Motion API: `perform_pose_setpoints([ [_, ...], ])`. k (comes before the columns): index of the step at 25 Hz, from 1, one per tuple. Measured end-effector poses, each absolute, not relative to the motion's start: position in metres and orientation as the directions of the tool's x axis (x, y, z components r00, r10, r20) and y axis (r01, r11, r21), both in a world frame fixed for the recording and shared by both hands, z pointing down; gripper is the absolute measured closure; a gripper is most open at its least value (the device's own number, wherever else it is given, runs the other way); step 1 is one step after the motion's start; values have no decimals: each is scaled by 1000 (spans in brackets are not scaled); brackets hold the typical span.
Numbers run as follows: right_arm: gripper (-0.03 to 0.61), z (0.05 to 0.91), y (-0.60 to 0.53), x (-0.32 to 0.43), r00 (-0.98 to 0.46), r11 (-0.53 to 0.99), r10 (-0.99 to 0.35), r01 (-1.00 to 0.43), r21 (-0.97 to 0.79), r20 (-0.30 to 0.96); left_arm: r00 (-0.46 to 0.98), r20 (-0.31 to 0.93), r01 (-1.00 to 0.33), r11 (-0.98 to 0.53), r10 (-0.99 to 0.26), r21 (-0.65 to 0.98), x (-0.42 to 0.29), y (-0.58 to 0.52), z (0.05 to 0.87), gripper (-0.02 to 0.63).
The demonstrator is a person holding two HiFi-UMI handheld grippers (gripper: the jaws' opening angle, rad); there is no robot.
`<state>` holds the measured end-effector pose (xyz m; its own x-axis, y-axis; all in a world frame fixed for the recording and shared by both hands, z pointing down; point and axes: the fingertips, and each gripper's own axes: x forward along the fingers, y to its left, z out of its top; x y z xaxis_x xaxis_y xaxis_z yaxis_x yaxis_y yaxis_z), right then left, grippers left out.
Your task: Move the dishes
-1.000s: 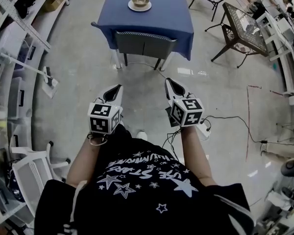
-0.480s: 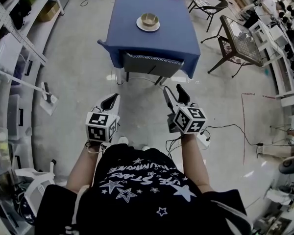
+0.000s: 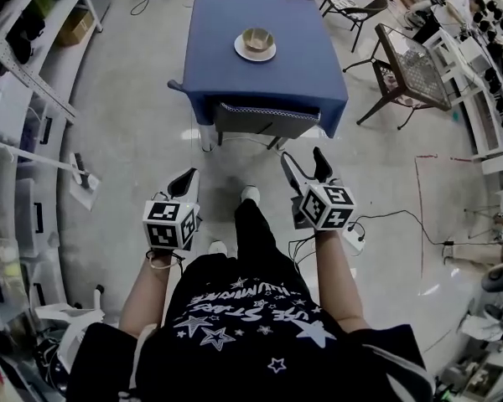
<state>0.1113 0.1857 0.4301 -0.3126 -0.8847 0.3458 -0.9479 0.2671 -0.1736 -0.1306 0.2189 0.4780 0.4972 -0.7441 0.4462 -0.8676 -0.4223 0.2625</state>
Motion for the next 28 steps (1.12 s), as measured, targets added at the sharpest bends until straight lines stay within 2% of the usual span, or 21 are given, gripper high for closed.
perform_pose_setpoints([
  [8,219,419,103,109,-361,314,-883,-930,-194,300,465,416,-885,-416,-782,208,-124,152,459,594],
  [22,207,416,-71,125,-464,423,-811,-886,-190,356,382,437,-924,-334,-814,187,-102,6,450,594],
  [28,207,422,-138,116,-536,496,-738,-843,-210,409,341,439,-940,-295,-831,171,-91,-45,446,594],
])
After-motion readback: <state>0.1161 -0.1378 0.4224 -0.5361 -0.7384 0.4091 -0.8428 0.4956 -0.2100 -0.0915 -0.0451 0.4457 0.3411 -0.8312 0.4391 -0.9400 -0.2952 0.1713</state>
